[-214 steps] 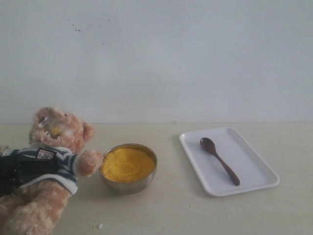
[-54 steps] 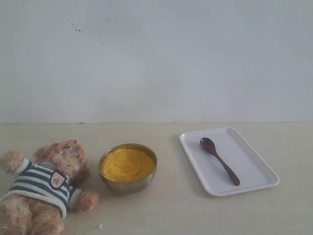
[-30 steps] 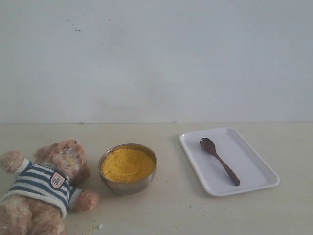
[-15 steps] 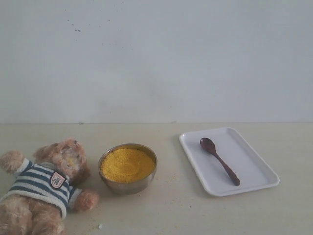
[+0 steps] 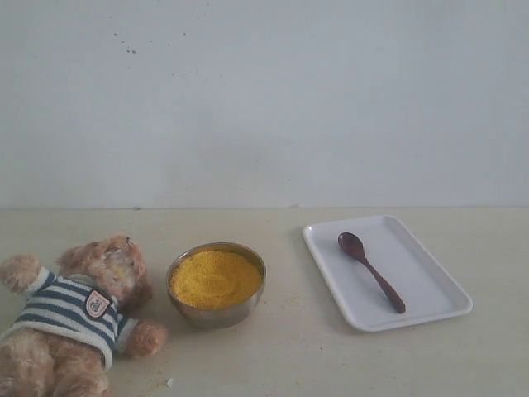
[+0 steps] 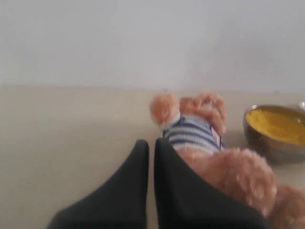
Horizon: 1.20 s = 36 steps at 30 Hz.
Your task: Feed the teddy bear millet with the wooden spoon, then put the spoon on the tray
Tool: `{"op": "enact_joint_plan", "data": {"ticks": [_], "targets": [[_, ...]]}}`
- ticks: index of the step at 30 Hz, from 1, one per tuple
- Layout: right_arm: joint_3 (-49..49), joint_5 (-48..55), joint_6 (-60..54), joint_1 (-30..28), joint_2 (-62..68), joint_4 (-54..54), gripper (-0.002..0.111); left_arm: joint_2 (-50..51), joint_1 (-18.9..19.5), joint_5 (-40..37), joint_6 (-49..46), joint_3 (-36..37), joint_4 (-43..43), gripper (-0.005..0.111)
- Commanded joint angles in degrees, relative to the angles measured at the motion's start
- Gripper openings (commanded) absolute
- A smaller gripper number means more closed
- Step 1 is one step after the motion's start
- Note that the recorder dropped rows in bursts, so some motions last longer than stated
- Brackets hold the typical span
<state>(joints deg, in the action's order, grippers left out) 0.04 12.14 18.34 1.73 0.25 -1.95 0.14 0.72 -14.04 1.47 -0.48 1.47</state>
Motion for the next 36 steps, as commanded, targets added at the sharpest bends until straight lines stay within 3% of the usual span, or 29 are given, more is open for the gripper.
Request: {"op": "enact_joint_plan", "data": {"ticks": [1, 13, 15, 16, 18, 19, 36], "targets": [[0.0, -0.2, -0.2, 0.1, -0.2, 0.1, 0.000, -0.1, 0.1, -6.6, 1.3, 0.5, 1.1, 0.004], [0.0, -0.4, -0.2, 0.1, -0.2, 0.1, 0.000, -0.1, 0.1, -6.5, 1.3, 0.5, 0.8, 0.004], [0.0, 4.1, -1.8, 0.0, -0.2, 3.6, 0.000, -0.1, 0.1, -6.5, 1.3, 0.5, 0.8, 0.004], [0.0, 8.1, -3.5, 0.0, -0.2, 7.3, 0.000, -0.1, 0.1, -6.5, 1.3, 0.5, 0.8, 0.004], [0.0, 8.0, -20.0, 0.0, -0.2, 8.5, 0.000, -0.1, 0.1, -6.5, 1.3, 0.5, 0.8, 0.004], [0.0, 8.1, -20.5, 0.0, -0.2, 8.5, 0.000, -0.1, 0.1, -6.5, 1.3, 0.5, 0.8, 0.004], [0.0, 8.2, -17.4, 0.0, -0.2, 7.5, 0.000, -0.1, 0.1, -6.5, 1.3, 0.5, 0.8, 0.004]]}}
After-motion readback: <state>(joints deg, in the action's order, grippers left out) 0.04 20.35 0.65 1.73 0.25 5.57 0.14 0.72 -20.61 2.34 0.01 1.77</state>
